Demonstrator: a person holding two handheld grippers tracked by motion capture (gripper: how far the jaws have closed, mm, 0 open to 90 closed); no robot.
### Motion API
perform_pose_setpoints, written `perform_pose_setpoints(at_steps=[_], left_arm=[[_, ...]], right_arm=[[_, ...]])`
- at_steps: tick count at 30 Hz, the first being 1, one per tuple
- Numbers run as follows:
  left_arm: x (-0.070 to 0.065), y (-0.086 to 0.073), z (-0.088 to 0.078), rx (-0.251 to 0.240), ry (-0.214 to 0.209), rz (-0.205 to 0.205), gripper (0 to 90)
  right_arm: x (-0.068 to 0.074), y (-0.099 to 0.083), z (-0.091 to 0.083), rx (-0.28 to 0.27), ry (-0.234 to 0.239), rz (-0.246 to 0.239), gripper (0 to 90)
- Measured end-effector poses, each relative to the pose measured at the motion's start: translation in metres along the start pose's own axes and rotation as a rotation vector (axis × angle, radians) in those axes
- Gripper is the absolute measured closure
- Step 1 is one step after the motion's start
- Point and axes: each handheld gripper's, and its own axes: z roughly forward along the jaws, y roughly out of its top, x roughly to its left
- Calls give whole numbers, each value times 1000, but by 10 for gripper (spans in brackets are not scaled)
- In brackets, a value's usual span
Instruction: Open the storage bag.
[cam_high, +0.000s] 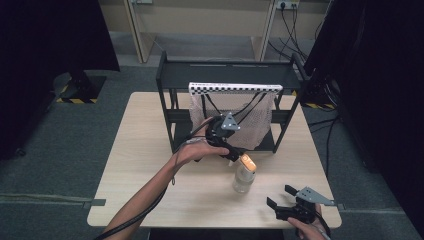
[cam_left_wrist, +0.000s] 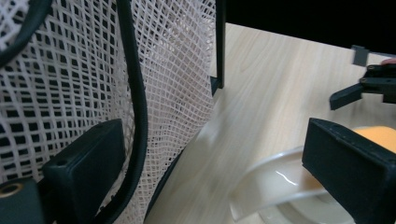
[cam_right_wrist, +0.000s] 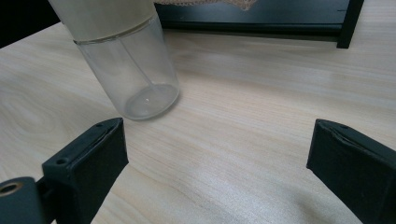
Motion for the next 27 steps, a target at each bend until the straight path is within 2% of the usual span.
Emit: perform_pose_setpoints(at_steps=[2, 4, 8, 14, 17, 27], left_arm=[[1, -2, -2, -13, -25, -20, 53], [0, -2, -3, -14, -30, -19, 54], [-2, -4, -5, -31, -71, -24, 47], [-5, -5, -8, -40, -93, -19, 43], [-8, -5, -13, -61, -119, -25, 42], [-16, -5, -20, -82, -150, -12, 37]], right_arm=[[0, 0, 0, 0, 3, 3, 49], [0, 0, 1, 0, 5, 4, 49], [0, 0, 0, -2, 4, 7, 49], [-1, -1, 0, 0, 5, 10, 50], [-2, -1, 0, 0, 7, 11, 51], [-3, -2, 1, 1, 12, 16, 51]])
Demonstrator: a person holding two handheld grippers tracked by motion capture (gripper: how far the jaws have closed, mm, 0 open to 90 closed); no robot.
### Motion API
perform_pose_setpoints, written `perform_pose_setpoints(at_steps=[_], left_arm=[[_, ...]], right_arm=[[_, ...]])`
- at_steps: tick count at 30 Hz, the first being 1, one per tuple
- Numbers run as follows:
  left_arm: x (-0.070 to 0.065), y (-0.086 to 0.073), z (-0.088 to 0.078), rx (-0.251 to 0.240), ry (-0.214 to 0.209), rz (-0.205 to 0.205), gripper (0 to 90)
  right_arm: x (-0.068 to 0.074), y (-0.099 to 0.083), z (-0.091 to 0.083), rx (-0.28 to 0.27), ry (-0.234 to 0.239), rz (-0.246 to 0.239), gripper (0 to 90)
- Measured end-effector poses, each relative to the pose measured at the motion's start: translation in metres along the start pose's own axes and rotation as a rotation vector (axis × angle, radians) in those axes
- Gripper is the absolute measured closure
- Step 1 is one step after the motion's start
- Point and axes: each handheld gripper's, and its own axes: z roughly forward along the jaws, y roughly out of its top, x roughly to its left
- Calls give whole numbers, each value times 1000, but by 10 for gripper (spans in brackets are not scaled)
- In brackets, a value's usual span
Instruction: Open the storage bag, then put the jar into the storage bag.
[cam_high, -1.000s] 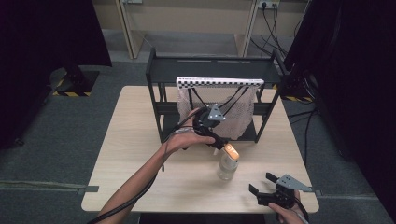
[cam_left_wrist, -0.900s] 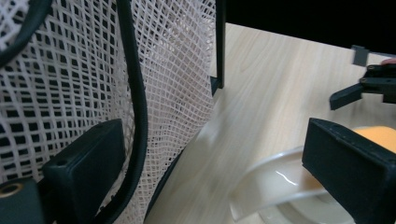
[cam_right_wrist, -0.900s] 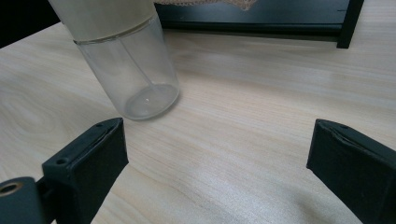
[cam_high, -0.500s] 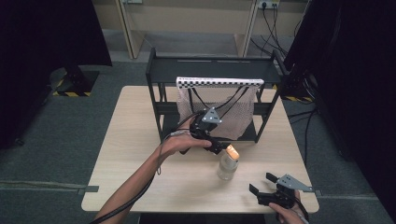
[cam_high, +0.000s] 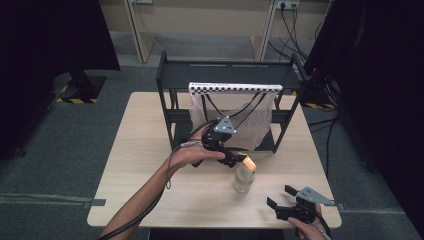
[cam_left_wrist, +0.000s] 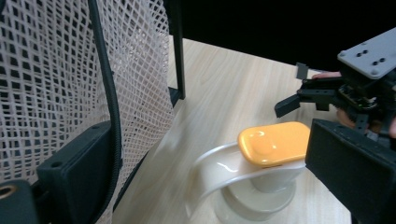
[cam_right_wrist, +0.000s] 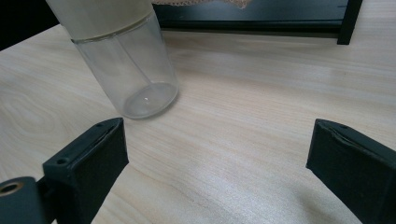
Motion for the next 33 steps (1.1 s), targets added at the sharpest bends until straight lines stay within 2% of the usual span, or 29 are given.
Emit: perform_pose_setpoints(at_steps=[5, 6, 15, 16, 26, 33], left_arm=[[-4, 1, -2, -7, -14, 5, 33], [-8, 1, -3, -14, -33, 6, 33], [-14, 2, -10, -29, -48, 15, 34], [-16, 4, -12, -32, -51, 28, 34], [-28, 9, -20, -64, -62, 53, 27], [-30, 11, -23, -81, -75, 47, 24]], right_arm=[[-1, -1, -1, -5, 2, 5, 51], [-1, -1, -1, -5, 2, 5, 51], [-1, -2, -1, -2, 3, 6, 51], [0, -2, -1, -2, 2, 7, 52], [-2, -2, -2, -5, -6, 12, 53], [-1, -3, -4, -11, -8, 16, 53]])
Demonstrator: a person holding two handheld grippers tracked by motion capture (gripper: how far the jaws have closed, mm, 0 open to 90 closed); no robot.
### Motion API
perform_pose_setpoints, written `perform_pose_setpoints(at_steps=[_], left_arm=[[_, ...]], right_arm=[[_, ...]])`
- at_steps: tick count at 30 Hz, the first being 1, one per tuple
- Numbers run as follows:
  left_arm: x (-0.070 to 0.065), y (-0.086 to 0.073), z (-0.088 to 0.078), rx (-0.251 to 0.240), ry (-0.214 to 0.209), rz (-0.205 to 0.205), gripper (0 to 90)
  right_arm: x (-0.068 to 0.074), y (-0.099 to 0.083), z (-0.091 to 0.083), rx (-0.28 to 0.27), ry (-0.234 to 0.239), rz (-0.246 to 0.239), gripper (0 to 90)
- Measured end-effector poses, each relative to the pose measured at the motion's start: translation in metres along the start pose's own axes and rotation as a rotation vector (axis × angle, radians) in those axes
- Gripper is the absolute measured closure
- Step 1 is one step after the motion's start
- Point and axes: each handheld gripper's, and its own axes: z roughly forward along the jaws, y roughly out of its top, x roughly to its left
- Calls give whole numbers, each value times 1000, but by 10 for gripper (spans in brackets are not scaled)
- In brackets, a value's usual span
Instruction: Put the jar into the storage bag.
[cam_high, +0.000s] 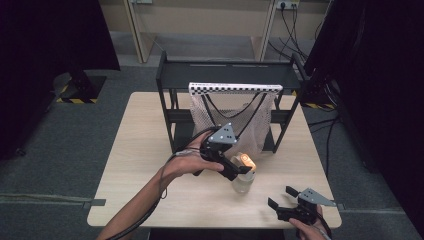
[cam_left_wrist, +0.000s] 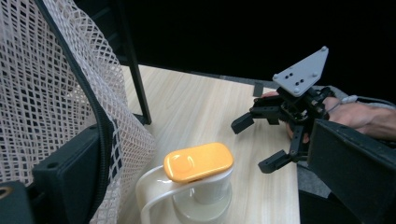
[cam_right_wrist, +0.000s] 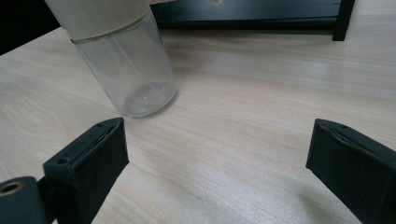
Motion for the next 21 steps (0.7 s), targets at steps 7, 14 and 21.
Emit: perform_pose_setpoints(at_steps=[7, 14, 21], left_arm=[[0, -1, 0, -4, -1, 2, 24], [-2, -1, -2, -10, 4, -2, 23], [-3, 1, -3, -25, -5, 2, 23]], right_arm=[[0, 0, 0, -1, 0, 0, 53], [6, 5, -1, -19, 9, -12, 54], [15, 12, -1, -38, 21, -43, 55]])
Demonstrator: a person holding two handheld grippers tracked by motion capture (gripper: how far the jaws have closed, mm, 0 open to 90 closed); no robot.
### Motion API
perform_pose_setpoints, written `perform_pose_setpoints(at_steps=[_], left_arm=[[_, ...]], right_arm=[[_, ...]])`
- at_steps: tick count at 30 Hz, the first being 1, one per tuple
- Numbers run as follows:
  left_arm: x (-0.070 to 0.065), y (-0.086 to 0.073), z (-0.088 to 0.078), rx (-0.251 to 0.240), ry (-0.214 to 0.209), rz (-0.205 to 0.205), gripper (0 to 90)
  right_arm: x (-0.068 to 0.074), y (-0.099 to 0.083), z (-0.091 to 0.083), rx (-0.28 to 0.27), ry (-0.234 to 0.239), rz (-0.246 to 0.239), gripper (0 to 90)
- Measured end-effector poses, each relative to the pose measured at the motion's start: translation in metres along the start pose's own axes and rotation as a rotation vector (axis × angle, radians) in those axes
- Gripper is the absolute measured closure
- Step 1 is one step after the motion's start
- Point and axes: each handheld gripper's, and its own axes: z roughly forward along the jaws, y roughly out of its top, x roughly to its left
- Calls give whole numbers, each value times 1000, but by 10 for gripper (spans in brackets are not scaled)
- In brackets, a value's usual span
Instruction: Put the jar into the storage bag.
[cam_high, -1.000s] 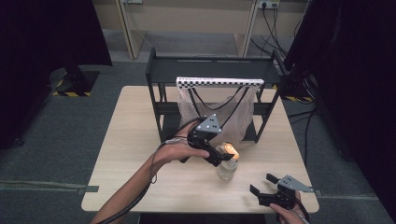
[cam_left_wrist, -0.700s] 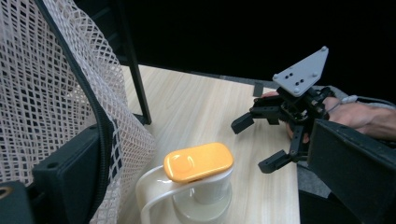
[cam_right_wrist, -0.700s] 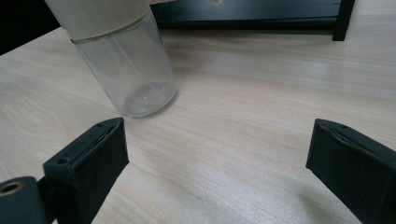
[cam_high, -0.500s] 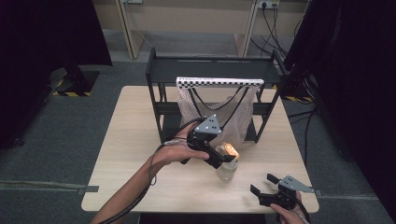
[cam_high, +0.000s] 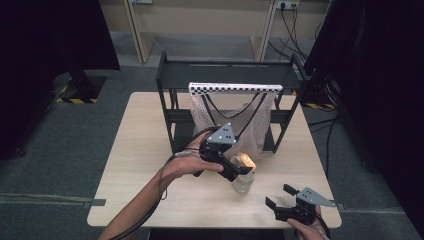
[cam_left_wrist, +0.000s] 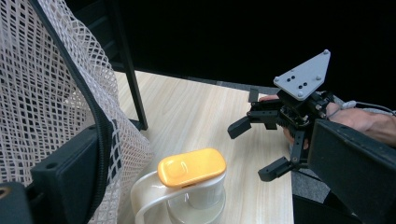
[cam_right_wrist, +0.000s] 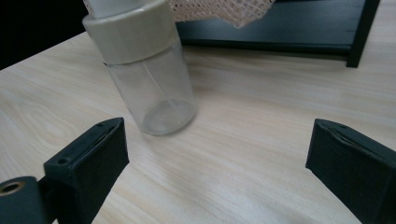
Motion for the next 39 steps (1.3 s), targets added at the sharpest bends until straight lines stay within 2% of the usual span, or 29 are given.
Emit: perform_pose_setpoints(at_steps=[18, 26, 33, 39], left_arm=[[1, -3, -1, -13, -7, -4, 22], [2, -4, 0, -8, -5, -1, 22], [2, -3, 0, -5, -7, 3, 23], [3, -4, 0, -1, -11, 2, 24]], right_arm=[[27, 33, 9, -56, 61, -74, 112], [31, 43, 16, -70, 67, -63, 152], [36, 53, 23, -82, 88, -86, 239], [41, 63, 32, -102, 91, -139, 313]])
